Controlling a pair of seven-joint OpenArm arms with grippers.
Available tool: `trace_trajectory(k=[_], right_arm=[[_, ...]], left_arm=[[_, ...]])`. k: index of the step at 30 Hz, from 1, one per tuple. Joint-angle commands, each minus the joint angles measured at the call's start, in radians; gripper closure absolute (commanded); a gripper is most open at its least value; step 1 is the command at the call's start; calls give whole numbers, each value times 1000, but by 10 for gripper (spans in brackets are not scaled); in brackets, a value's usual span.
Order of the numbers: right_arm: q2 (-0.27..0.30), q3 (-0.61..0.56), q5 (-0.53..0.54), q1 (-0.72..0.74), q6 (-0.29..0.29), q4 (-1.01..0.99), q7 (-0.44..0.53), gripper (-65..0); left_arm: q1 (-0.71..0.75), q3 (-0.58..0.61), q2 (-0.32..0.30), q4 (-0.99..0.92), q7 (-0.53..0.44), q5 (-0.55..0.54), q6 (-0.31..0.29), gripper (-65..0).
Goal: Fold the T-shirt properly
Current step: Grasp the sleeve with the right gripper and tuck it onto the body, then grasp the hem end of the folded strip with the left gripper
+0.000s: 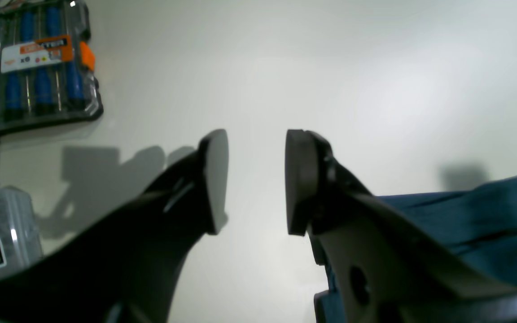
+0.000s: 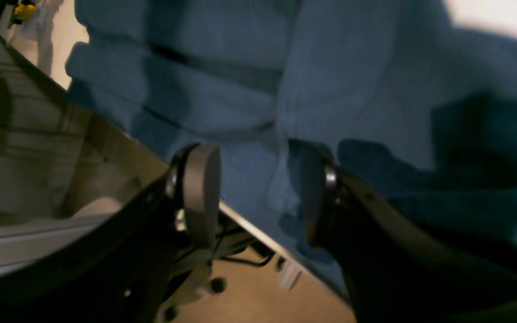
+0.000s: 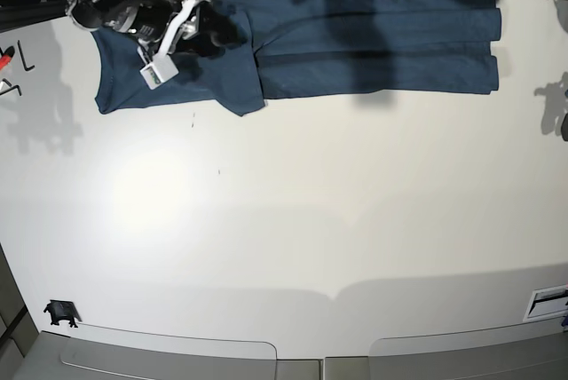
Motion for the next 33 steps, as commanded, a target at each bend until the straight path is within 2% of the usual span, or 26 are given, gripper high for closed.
trace_trajectory(k=[1, 4, 8, 10, 14, 20, 28, 33], right_arm=[[8, 27, 29, 0, 6, 37, 37, -268], [8, 108, 28, 5, 6, 74, 109, -268], [8, 218, -1, 27, 6, 76, 168, -268], [8, 265, -14, 41, 6, 76, 177, -268], [8, 330, -13, 57, 6, 76, 187, -268], [8, 339, -13, 58, 6, 76, 198, -268], [8, 339, -65, 58, 6, 75, 260, -268], [8, 339, -65, 58, 6, 75, 288, -267]], left_arm=[[4, -11, -26, 13, -16, -23, -4, -197], [39, -11, -13, 13, -16, -29, -4, -205], [117, -11, 22, 13, -18, -29, -4, -322], [158, -11, 51, 13, -26, -30, -4, -357], [226, -11, 124, 13, -68, -30, -4, -361], [254, -11, 224, 4, -67, -29, -6, -362], [251, -10, 243, -166, -93, -37, -10, -362], [251, -10, 251, -224, -32, -133, -39, -361]])
